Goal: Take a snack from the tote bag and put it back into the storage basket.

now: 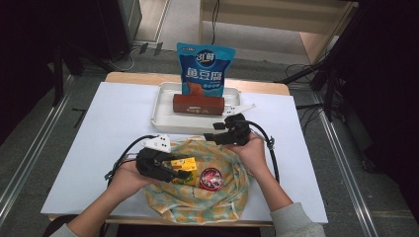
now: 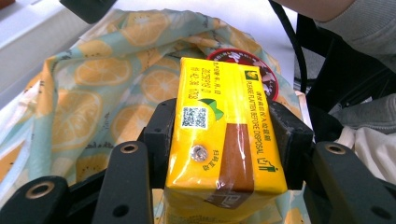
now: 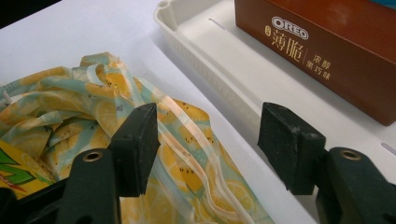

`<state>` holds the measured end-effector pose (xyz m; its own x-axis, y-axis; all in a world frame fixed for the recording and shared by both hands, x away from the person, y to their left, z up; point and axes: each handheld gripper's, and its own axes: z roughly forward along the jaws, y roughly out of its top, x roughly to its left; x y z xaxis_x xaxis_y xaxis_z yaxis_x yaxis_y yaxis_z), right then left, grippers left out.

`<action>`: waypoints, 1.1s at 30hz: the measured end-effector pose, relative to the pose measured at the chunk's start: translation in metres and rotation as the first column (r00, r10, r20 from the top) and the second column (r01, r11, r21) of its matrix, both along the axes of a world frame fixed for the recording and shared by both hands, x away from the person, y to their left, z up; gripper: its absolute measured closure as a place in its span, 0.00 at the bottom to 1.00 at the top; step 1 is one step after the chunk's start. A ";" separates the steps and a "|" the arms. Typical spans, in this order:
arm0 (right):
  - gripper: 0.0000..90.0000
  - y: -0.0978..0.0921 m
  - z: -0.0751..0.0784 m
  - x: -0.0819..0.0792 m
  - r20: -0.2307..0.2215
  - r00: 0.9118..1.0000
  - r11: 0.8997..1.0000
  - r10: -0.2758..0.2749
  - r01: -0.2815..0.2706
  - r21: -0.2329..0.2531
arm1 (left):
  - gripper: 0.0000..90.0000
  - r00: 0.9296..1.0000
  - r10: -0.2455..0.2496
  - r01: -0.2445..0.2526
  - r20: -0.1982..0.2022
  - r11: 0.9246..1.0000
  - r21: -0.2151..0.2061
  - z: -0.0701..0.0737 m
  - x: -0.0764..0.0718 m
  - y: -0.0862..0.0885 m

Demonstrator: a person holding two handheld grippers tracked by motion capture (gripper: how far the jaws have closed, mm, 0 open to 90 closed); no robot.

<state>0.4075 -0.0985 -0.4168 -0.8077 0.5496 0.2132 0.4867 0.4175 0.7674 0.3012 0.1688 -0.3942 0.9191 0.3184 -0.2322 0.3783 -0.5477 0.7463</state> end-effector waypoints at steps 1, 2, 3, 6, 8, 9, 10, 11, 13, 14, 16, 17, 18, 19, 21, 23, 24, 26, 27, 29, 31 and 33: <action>0.43 0.000 0.000 0.000 0.001 1.000 1.000 0.002 -0.002 -0.001 | 0.57 1.000 0.001 -0.001 0.000 1.000 -0.002 0.001 0.000 0.000; 0.43 0.000 0.000 0.000 0.000 1.000 1.000 0.002 -0.002 -0.001 | 0.57 1.000 0.003 -0.003 0.007 1.000 -0.003 0.002 0.001 0.000; 0.43 0.001 0.000 0.000 -0.003 1.000 1.000 0.003 -0.003 0.002 | 0.57 1.000 0.007 -0.007 0.008 1.000 -0.004 0.003 0.001 0.000; 0.43 0.001 0.001 -0.001 0.004 1.000 1.000 0.008 -0.008 0.015 | 0.57 1.000 0.013 -0.013 0.009 1.000 -0.016 0.006 0.003 0.002; 0.43 0.001 0.002 -0.002 0.008 1.000 1.000 0.010 -0.010 0.021 | 0.57 1.000 0.019 -0.018 0.011 1.000 -0.017 0.009 0.004 0.004; 0.43 0.001 0.002 -0.002 0.009 1.000 1.000 0.013 -0.013 0.022 | 0.57 1.000 0.024 -0.024 0.012 1.000 -0.017 0.010 0.005 0.005; 0.43 0.001 0.002 -0.002 0.008 1.000 1.000 0.013 -0.013 0.021 | 0.57 1.000 0.030 -0.029 0.010 0.999 -0.020 0.011 0.006 0.006; 0.43 0.001 0.002 -0.002 0.003 1.000 1.000 0.011 -0.011 0.018 | 0.57 0.999 0.032 -0.032 0.011 0.999 -0.018 0.012 0.007 0.006; 0.44 0.001 0.001 -0.002 0.006 1.000 1.000 0.014 -0.014 0.016 | 0.57 0.999 0.035 -0.035 0.009 0.999 -0.017 0.014 0.008 0.007; 0.43 0.002 0.001 -0.002 0.006 1.000 1.000 0.015 -0.015 0.014 | 0.57 0.999 0.037 -0.037 0.006 0.999 -0.020 0.015 0.009 0.007; 0.43 0.002 0.001 -0.002 0.003 1.000 1.000 0.014 -0.014 0.015 | 0.57 0.999 0.041 -0.041 0.004 0.999 -0.020 0.017 0.011 0.007; 0.43 0.002 0.001 -0.001 0.006 1.000 1.000 0.017 -0.017 0.015 | 0.57 0.999 0.042 -0.042 0.005 0.999 -0.015 0.019 0.012 0.007; 0.43 0.002 0.001 -0.002 0.005 1.000 1.000 0.016 -0.016 0.014 | 0.57 0.999 0.046 -0.046 0.003 0.999 -0.014 0.020 0.012 0.006; 0.43 0.002 0.001 -0.001 0.004 1.000 1.000 0.016 -0.016 0.015 | 0.57 0.999 0.050 -0.050 0.001 0.999 -0.013 0.022 0.013 0.007; 0.43 0.001 0.001 -0.001 0.004 1.000 1.000 0.013 -0.013 0.016 | 0.57 0.999 0.051 -0.051 -0.002 0.999 -0.016 0.024 0.016 0.007; 0.44 0.001 0.002 -0.001 0.005 1.000 1.000 0.013 -0.013 0.017 | 0.57 0.998 0.056 -0.056 -0.008 0.998 -0.020 0.027 0.018 0.008; 0.43 0.001 0.002 -0.001 0.004 1.000 1.000 0.013 -0.013 0.017 | 0.57 0.998 0.061 -0.062 -0.008 0.998 -0.023 0.028 0.019 0.008; 0.44 0.001 0.002 -0.002 0.003 1.000 1.000 0.013 -0.013 0.017 | 0.57 0.998 0.061 -0.061 -0.008 0.998 -0.022 0.031 0.021 0.009; 0.43 0.001 0.002 -0.002 0.004 1.000 1.000 0.013 -0.013 0.016 | 0.57 0.998 0.065 -0.065 -0.004 0.998 -0.019 0.033 0.022 0.009; 0.43 0.001 0.002 -0.002 0.002 1.000 1.000 0.013 -0.013 0.017 | 0.57 0.998 0.067 -0.067 -0.002 0.998 -0.018 0.035 0.024 0.010; 0.43 0.001 0.003 -0.002 0.010 1.000 1.000 0.016 -0.017 0.021 | 0.57 0.998 0.068 -0.069 -0.003 0.997 -0.019 0.039 0.026 0.011; 0.43 0.001 0.003 -0.002 0.011 1.000 1.000 0.013 -0.014 0.021 | 0.57 0.997 0.072 -0.072 0.000 0.997 -0.018 0.041 0.027 0.012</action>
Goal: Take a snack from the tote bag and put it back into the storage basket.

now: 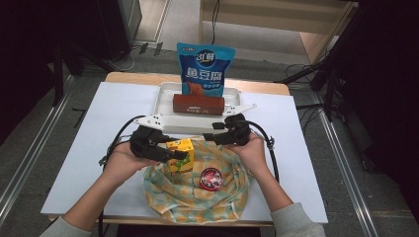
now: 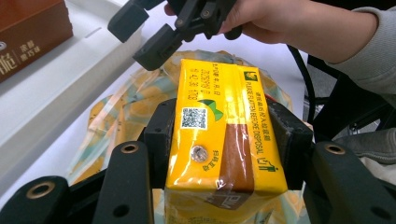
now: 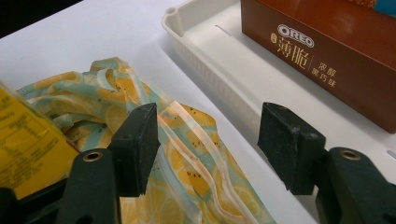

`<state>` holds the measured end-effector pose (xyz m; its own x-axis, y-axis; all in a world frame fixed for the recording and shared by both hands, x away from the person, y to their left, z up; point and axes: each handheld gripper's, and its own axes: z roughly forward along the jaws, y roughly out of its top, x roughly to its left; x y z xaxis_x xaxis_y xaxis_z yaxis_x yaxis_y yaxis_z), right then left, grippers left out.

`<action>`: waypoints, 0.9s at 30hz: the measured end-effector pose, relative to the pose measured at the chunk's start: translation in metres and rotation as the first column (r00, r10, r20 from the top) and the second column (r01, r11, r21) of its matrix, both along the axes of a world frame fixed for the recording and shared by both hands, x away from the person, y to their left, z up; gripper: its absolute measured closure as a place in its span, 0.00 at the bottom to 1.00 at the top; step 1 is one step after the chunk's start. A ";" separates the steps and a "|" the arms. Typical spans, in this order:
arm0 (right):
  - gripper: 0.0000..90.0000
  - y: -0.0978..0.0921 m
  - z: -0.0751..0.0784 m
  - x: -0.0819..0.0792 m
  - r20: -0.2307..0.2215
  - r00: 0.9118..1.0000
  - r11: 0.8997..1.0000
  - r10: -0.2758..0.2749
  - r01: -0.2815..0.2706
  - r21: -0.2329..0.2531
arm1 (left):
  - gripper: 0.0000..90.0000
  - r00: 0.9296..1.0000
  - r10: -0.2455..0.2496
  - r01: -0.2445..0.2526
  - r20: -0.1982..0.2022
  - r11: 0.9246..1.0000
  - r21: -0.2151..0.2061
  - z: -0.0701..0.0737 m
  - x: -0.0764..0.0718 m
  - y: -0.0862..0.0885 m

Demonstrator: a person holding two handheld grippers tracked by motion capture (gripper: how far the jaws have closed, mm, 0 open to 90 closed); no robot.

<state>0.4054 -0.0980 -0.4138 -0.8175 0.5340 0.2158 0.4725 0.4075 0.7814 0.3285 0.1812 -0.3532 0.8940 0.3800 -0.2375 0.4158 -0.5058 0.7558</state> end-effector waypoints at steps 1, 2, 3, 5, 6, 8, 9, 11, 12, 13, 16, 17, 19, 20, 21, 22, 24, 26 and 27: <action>0.43 0.000 0.000 0.000 -0.002 1.000 1.000 -0.001 0.001 0.001 | 0.57 1.000 0.004 -0.004 -0.004 1.000 0.000 0.001 0.001 0.001; 0.43 0.000 0.001 -0.001 -0.001 1.000 1.000 0.000 0.000 0.002 | 0.57 1.000 0.007 -0.007 -0.007 1.000 -0.003 0.002 0.002 0.002; 0.43 0.000 0.001 -0.001 -0.002 1.000 1.000 0.002 -0.002 0.002 | 0.57 1.000 0.012 -0.012 -0.008 1.000 -0.005 0.002 0.002 0.003; 0.43 -0.001 0.001 -0.001 0.004 1.000 1.000 0.004 -0.004 0.000 | 0.57 1.000 0.017 -0.017 -0.010 1.000 0.004 0.004 0.004 0.004; 0.43 -0.001 0.002 -0.002 0.004 1.000 1.000 0.002 -0.002 0.000 | 0.57 1.000 0.018 -0.018 -0.010 1.000 0.005 0.004 0.004 0.005; 0.43 -0.001 0.003 -0.003 0.003 1.000 1.000 0.002 -0.002 0.007 | 0.57 1.000 0.021 -0.021 -0.010 1.000 0.002 0.006 0.005 0.005; 0.43 -0.001 0.004 -0.003 0.008 1.000 1.000 0.005 -0.005 0.007 | 0.57 1.000 0.018 -0.018 -0.010 1.000 0.001 0.007 0.006 0.005; 0.43 -0.001 0.005 -0.004 0.008 1.000 1.000 0.004 -0.004 0.008 | 0.57 1.000 0.017 -0.017 -0.009 1.000 0.000 0.009 0.008 0.005; 0.43 0.000 0.005 -0.005 0.007 1.000 1.000 0.006 -0.007 0.008 | 0.57 1.000 0.017 -0.017 -0.012 1.000 -0.002 0.010 0.009 0.005; 0.43 0.000 0.005 -0.006 0.008 1.000 1.000 0.009 -0.009 0.005 | 0.57 1.000 0.019 -0.019 -0.010 1.000 -0.001 0.012 0.010 0.005; 0.43 -0.001 0.006 -0.009 0.011 1.000 1.000 0.018 -0.018 0.002 | 0.57 1.000 0.020 -0.020 -0.008 1.000 -0.006 0.016 0.014 0.006; 0.43 -0.001 0.006 -0.010 0.012 1.000 1.000 0.019 -0.019 0.005 | 0.57 1.000 0.023 -0.023 -0.008 1.000 -0.010 0.018 0.015 0.007; 0.43 -0.002 0.007 -0.013 0.014 1.000 1.000 0.021 -0.021 0.012 | 0.57 1.000 0.025 -0.026 -0.005 1.000 -0.010 0.021 0.017 0.008; 0.43 -0.002 0.008 -0.014 0.015 1.000 1.000 0.021 -0.021 0.011 | 0.57 1.000 0.027 -0.027 -0.004 1.000 -0.008 0.022 0.018 0.008; 0.43 -0.002 0.008 -0.014 0.016 1.000 1.000 0.023 -0.023 0.011 | 0.57 1.000 0.029 -0.029 -0.002 1.000 -0.006 0.023 0.019 0.009; 0.43 -0.003 0.008 -0.015 0.016 1.000 1.000 0.021 -0.021 0.011 | 0.57 1.000 0.031 -0.031 0.000 1.000 -0.005 0.024 0.020 0.009; 0.43 -0.004 0.008 -0.017 0.017 1.000 1.000 0.024 -0.025 0.011 | 0.57 0.999 0.032 -0.032 0.002 0.999 -0.005 0.027 0.022 0.010; 0.43 -0.005 0.008 -0.018 0.018 1.000 1.000 0.025 -0.025 0.010 | 0.57 0.999 0.034 -0.034 0.005 0.999 -0.002 0.029 0.023 0.011; 0.43 -0.005 0.008 -0.019 0.021 0.999 1.000 0.025 -0.025 0.011 | 0.57 0.999 0.036 -0.036 0.005 0.999 0.001 0.030 0.024 0.011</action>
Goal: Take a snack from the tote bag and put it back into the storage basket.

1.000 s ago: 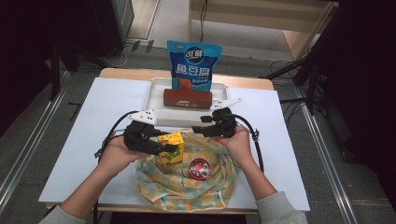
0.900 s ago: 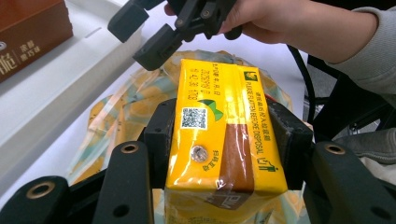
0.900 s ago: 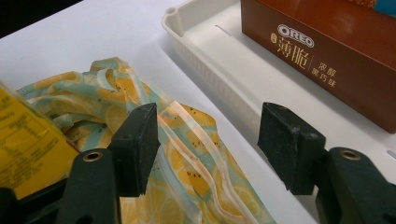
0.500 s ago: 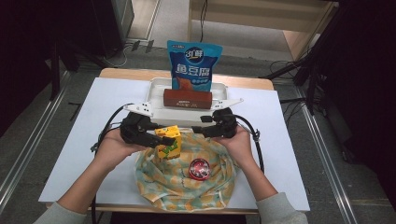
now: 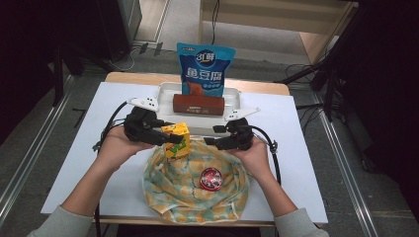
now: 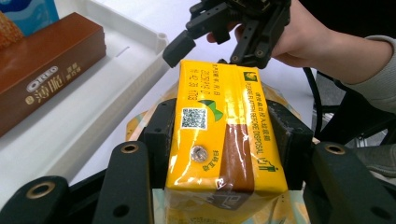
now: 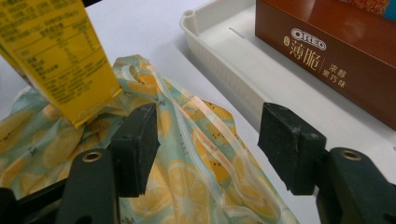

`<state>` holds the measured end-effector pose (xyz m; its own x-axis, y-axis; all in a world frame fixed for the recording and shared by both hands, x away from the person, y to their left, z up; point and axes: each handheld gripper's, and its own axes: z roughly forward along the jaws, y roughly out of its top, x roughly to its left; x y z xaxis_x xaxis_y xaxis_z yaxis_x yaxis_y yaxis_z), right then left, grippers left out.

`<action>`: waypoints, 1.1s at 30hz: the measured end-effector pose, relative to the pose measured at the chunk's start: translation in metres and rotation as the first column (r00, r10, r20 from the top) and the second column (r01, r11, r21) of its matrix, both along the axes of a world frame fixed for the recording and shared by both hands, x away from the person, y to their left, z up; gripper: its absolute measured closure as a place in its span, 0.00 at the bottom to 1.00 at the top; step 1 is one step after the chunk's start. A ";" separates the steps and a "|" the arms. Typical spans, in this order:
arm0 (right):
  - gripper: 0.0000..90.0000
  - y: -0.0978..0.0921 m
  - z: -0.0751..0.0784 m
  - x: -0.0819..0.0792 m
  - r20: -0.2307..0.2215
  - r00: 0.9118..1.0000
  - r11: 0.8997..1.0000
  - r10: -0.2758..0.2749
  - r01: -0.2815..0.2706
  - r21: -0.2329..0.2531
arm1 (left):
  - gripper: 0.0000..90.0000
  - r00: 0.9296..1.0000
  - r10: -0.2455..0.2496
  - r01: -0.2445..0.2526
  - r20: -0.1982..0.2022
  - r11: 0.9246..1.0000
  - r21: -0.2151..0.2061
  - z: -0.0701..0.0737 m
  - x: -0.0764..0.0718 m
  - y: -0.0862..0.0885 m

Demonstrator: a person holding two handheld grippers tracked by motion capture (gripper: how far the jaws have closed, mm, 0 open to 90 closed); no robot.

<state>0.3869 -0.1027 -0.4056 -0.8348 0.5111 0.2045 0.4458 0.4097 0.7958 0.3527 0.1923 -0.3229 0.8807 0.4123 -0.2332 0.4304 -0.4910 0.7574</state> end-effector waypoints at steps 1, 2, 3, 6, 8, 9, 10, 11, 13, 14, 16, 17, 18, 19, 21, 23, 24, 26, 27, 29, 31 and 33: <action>0.43 0.000 0.000 -0.001 -0.001 1.000 1.000 0.000 0.000 0.002 | 0.57 1.000 -0.003 0.003 0.000 1.000 0.000 0.001 0.001 0.000; 0.43 0.000 0.000 -0.001 -0.002 1.000 1.000 0.001 -0.001 0.001 | 0.57 1.000 0.002 -0.002 0.000 1.000 -0.005 0.002 0.002 0.000; 0.43 -0.001 0.000 -0.002 0.001 1.000 1.000 0.004 -0.004 0.001 | 0.57 1.000 -0.002 0.002 -0.001 1.000 -0.003 0.003 0.003 0.000; 0.43 -0.001 0.001 -0.004 -0.001 1.000 1.000 0.004 -0.004 0.002 | 0.57 1.000 0.000 0.000 -0.001 1.000 0.000 0.005 0.006 0.000; 0.43 -0.001 0.001 -0.005 0.000 1.000 1.000 0.007 -0.007 0.003 | 0.57 1.000 0.000 0.000 -0.002 1.000 0.000 0.007 0.008 -0.001; 0.43 -0.001 0.001 -0.005 0.002 1.000 1.000 0.008 -0.008 0.004 | 0.57 1.000 0.003 -0.003 0.000 1.000 -0.001 0.008 0.009 -0.001; 0.43 -0.002 0.001 -0.006 0.002 1.000 1.000 0.010 -0.010 0.005 | 0.57 1.000 0.001 -0.001 0.002 1.000 0.003 0.009 0.010 -0.002; 0.43 -0.002 0.001 -0.006 0.002 1.000 1.000 0.010 -0.010 0.005 | 0.57 1.000 0.001 -0.001 0.002 1.000 0.003 0.009 0.010 -0.002; 0.43 -0.004 0.002 -0.008 0.000 1.000 1.000 0.009 -0.009 0.006 | 0.57 1.000 0.001 -0.001 0.004 1.000 0.001 0.010 0.012 -0.004; 0.43 -0.004 0.002 -0.008 0.001 1.000 1.000 0.006 -0.006 0.006 | 0.57 1.000 0.001 -0.001 0.005 1.000 0.001 0.011 0.013 -0.004; 0.42 -0.007 0.003 -0.008 0.002 1.000 1.000 0.003 -0.003 0.014 | 0.57 1.000 -0.004 0.004 0.001 1.000 0.000 0.012 0.016 -0.005; 0.42 -0.008 0.003 -0.009 0.001 1.000 1.000 -0.001 0.001 0.018 | 0.57 1.000 0.000 0.000 0.000 1.000 0.001 0.012 0.017 -0.006; 0.42 -0.009 0.004 -0.009 0.002 1.000 1.000 0.000 0.000 0.019 | 0.57 1.000 0.002 -0.002 0.003 1.000 0.008 0.013 0.019 -0.006; 0.42 -0.009 0.004 -0.010 0.002 1.000 1.000 -0.003 0.003 0.020 | 0.57 1.000 0.004 -0.004 0.005 1.000 0.010 0.013 0.020 -0.007; 0.42 -0.011 0.003 -0.011 0.002 1.000 1.000 -0.004 0.004 0.018 | 0.57 1.000 0.012 -0.013 0.013 1.000 0.021 0.014 0.023 -0.007; 0.42 -0.012 0.003 -0.013 0.000 1.000 1.000 -0.003 0.003 0.019 | 0.57 1.000 0.019 -0.019 0.015 0.999 0.030 0.013 0.027 -0.007; 0.42 -0.012 0.003 -0.014 -0.003 1.000 1.000 -0.005 0.005 0.018 | 0.57 1.000 0.024 -0.024 0.018 0.999 0.033 0.013 0.028 -0.007; 0.42 -0.013 0.002 -0.015 0.000 1.000 1.000 0.000 0.000 0.018 | 0.57 1.000 0.026 -0.026 0.017 0.999 0.031 0.012 0.032 -0.006; 0.42 -0.013 0.002 -0.015 -0.001 1.000 1.000 0.000 0.000 0.019 | 0.57 1.000 0.026 -0.027 0.014 0.999 0.025 0.011 0.034 -0.004; 0.42 -0.013 0.002 -0.017 -0.002 1.000 1.000 -0.002 0.002 0.018 | 0.57 0.999 0.038 -0.039 0.011 0.999 0.019 0.011 0.037 -0.001; 0.42 -0.013 0.001 -0.018 0.001 1.000 1.000 0.005 -0.005 0.015 | 0.57 0.999 0.044 -0.045 0.011 0.999 0.014 0.011 0.039 0.002; 0.42 -0.013 0.001 -0.019 0.000 1.000 1.000 0.002 -0.002 0.015 | 0.57 0.998 0.053 -0.053 0.021 0.999 0.011 0.011 0.041 0.005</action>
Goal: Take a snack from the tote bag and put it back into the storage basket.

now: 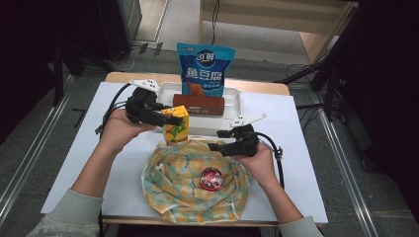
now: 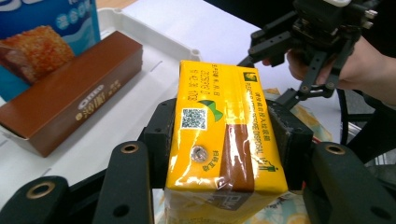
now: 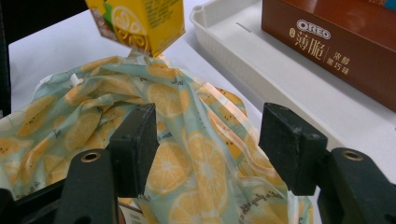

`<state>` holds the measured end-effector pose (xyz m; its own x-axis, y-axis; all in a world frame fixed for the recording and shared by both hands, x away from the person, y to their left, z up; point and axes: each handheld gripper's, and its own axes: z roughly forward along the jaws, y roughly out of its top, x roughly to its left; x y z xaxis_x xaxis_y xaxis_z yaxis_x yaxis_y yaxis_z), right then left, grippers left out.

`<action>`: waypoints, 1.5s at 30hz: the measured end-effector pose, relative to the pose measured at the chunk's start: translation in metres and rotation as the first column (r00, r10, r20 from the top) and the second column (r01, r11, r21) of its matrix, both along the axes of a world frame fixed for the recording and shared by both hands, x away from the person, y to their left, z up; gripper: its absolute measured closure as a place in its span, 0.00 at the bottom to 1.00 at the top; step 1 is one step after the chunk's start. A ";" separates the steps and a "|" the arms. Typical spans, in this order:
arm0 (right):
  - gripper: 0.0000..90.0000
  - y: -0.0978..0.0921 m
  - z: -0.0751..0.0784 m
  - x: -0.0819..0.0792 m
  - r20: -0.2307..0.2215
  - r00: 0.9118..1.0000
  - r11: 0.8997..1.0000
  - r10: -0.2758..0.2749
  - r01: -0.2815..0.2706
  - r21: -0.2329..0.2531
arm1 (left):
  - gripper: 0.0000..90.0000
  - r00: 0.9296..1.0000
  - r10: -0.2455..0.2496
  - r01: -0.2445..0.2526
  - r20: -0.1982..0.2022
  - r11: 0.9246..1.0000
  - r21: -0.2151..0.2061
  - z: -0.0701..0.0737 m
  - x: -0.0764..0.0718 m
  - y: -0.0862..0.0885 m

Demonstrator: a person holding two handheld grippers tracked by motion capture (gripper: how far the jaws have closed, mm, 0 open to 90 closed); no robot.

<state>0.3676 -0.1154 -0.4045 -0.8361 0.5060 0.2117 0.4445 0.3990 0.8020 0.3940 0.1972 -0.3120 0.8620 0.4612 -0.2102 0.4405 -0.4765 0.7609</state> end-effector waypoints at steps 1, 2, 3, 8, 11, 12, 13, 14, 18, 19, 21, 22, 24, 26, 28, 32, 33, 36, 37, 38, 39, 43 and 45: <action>0.42 0.000 0.000 -0.001 0.003 1.000 1.000 0.000 0.000 -0.002 | 0.57 1.000 0.006 -0.006 0.003 1.000 -0.003 0.000 0.001 0.001; 0.42 0.000 0.000 -0.001 0.000 1.000 1.000 0.000 0.000 -0.002 | 0.57 1.000 0.009 -0.009 0.007 1.000 -0.002 0.000 0.002 0.003; 0.42 0.000 0.000 -0.002 -0.001 1.000 1.000 0.000 0.000 -0.004 | 0.57 1.000 0.011 -0.011 0.010 1.000 -0.003 0.000 0.004 0.005; 0.42 -0.003 -0.001 -0.006 -0.002 1.000 1.000 -0.008 0.008 -0.004 | 0.57 0.999 0.025 -0.025 0.031 1.000 -0.009 0.001 0.010 0.009; 0.42 -0.005 -0.002 -0.008 0.002 1.000 1.000 -0.011 0.011 -0.004 | 0.57 0.999 0.033 -0.033 0.033 0.999 -0.010 -0.001 0.014 0.010; 0.42 -0.005 -0.003 -0.009 -0.003 1.000 1.000 -0.014 0.014 -0.004 | 0.57 0.999 0.037 -0.036 0.033 0.999 -0.008 -0.001 0.015 0.011; 0.42 -0.006 -0.003 -0.009 -0.003 1.000 1.000 -0.015 0.015 -0.004 | 0.57 0.999 0.039 -0.039 0.034 0.999 -0.005 -0.002 0.017 0.011; 0.42 -0.006 -0.003 -0.011 -0.010 1.000 1.000 -0.017 0.017 -0.005 | 0.57 0.999 0.042 -0.042 0.033 0.999 -0.005 -0.003 0.019 0.011; 0.42 -0.007 -0.004 -0.014 -0.008 1.000 1.000 -0.020 0.019 -0.007 | 0.57 0.998 0.060 -0.059 0.030 0.998 -0.006 -0.007 0.025 0.013; 0.42 -0.007 -0.004 -0.015 -0.009 1.000 1.000 -0.018 0.018 -0.007 | 0.57 0.998 0.064 -0.064 0.029 0.998 -0.003 -0.008 0.027 0.014; 0.42 -0.007 -0.005 -0.016 -0.008 1.000 1.000 -0.017 0.017 -0.010 | 0.57 0.997 0.071 -0.071 0.031 0.997 -0.005 -0.010 0.029 0.016; 0.42 -0.007 -0.005 -0.016 -0.010 1.000 1.000 -0.017 0.017 -0.011 | 0.57 0.997 0.074 -0.074 0.034 0.997 -0.009 -0.010 0.030 0.017; 0.42 -0.007 -0.006 -0.017 -0.011 1.000 1.000 -0.015 0.015 -0.010 | 0.57 0.996 0.081 -0.081 0.041 0.997 -0.012 -0.011 0.032 0.019; 0.42 -0.007 -0.006 -0.018 -0.011 1.000 1.000 -0.016 0.016 -0.013 | 0.57 0.995 0.088 -0.088 0.044 0.996 -0.014 -0.012 0.034 0.020; 0.42 -0.007 -0.007 -0.018 -0.018 1.000 1.000 -0.018 0.018 -0.015 | 0.57 0.995 0.093 -0.093 0.046 0.996 -0.012 -0.014 0.037 0.021; 0.42 -0.008 -0.007 -0.020 -0.019 1.000 1.000 -0.019 0.019 -0.016 | 0.57 0.993 0.111 -0.111 0.038 0.994 -0.011 -0.019 0.043 0.024; 0.42 -0.008 -0.007 -0.020 -0.017 1.000 1.000 -0.020 0.019 -0.014 | 0.57 0.992 0.116 -0.116 0.039 0.993 -0.009 -0.020 0.044 0.025; 0.42 -0.009 -0.008 -0.020 -0.016 1.000 1.000 -0.020 0.020 -0.012 | 0.57 0.992 0.123 -0.123 0.040 0.992 -0.009 -0.023 0.048 0.027; 0.42 -0.009 -0.008 -0.020 -0.017 1.000 1.000 -0.020 0.020 -0.012 | 0.57 0.991 0.127 -0.127 0.037 0.992 -0.011 -0.024 0.049 0.027; 0.42 -0.009 -0.008 -0.020 -0.019 1.000 1.000 -0.021 0.020 -0.013 | 0.57 0.991 0.131 -0.131 0.036 0.991 -0.013 -0.025 0.050 0.027; 0.42 -0.009 -0.008 -0.020 -0.018 1.000 1.000 -0.020 0.020 -0.014 | 0.57 0.990 0.132 -0.132 0.039 0.991 -0.009 -0.026 0.052 0.028; 0.42 -0.009 -0.008 -0.020 -0.018 1.000 1.000 -0.020 0.020 -0.014 | 0.57 0.990 0.133 -0.133 0.047 0.991 -0.010 -0.029 0.055 0.025; 0.42 -0.009 -0.008 -0.020 -0.019 1.000 1.000 -0.020 0.019 -0.014 | 0.57 0.990 0.135 -0.134 0.043 0.991 -0.017 -0.030 0.057 0.025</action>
<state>0.3472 -0.1247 -0.4129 -0.8218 0.5253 0.2207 0.4678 0.4010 0.7876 0.4514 0.2223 -0.3420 0.8010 0.5709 -0.1804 0.4656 -0.4047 0.7870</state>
